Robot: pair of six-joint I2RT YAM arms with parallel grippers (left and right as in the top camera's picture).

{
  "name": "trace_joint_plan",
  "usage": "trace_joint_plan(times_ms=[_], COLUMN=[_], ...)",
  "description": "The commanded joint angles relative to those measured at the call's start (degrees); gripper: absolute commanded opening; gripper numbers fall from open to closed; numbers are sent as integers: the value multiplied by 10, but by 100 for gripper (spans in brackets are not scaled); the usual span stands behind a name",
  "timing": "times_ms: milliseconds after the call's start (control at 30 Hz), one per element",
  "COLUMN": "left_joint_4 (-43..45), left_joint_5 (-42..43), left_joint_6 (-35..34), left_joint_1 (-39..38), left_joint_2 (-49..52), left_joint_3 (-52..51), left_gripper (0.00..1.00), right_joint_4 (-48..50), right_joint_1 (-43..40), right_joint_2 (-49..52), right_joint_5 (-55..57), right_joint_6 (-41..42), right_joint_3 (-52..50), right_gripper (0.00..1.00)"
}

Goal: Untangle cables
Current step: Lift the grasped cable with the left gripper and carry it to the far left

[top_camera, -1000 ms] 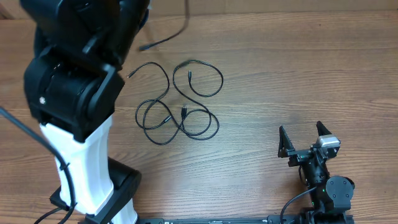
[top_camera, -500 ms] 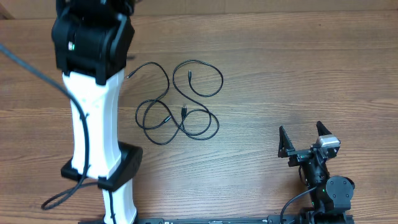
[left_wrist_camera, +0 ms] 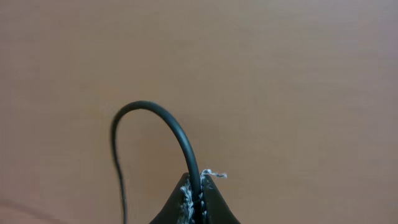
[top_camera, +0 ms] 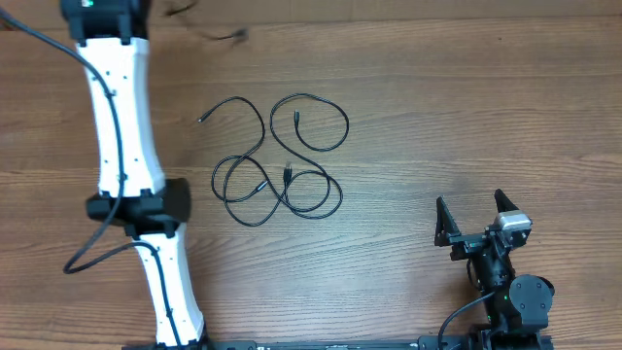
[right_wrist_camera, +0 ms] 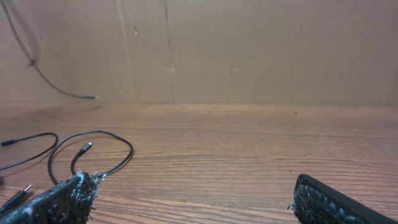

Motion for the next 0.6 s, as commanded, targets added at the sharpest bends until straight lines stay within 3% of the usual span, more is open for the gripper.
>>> trace_joint_plan(times_ms=[0,100,167,200,267,300,367,433,567], left_joint_4=[0,-31,-63,-82,-116,-132,-164,-189,-234], left_joint_5=[5,5,4,4,5,4,5,5,37], left_joint_6=[27,34,28,28,28,28,27,24,24], left_joint_1=[71,122,150,166,193,204,227,247,272], left_joint_2=[52,94,116,128,142,149,155,155,153], left_joint_3=[3,3,3,3,3,3,3,3,3], left_gripper=[5,8,18,17,26,38,94,99,97], right_joint_4=[3,3,3,3,3,3,3,3,3], right_joint_1=[-1,-1,-1,-1,-1,-1,-1,-1,-1], right_joint_2=[-4,-4,-4,-4,-4,-4,-4,-4,-4], right_joint_5=[5,5,5,5,5,5,5,5,5], right_joint_6=[-5,-5,-5,-5,-5,-5,-5,-5,-5], right_joint_3=[-6,-6,-6,-6,-6,-6,-6,-6,-6], right_gripper=[100,100,100,100,100,100,100,100,100])
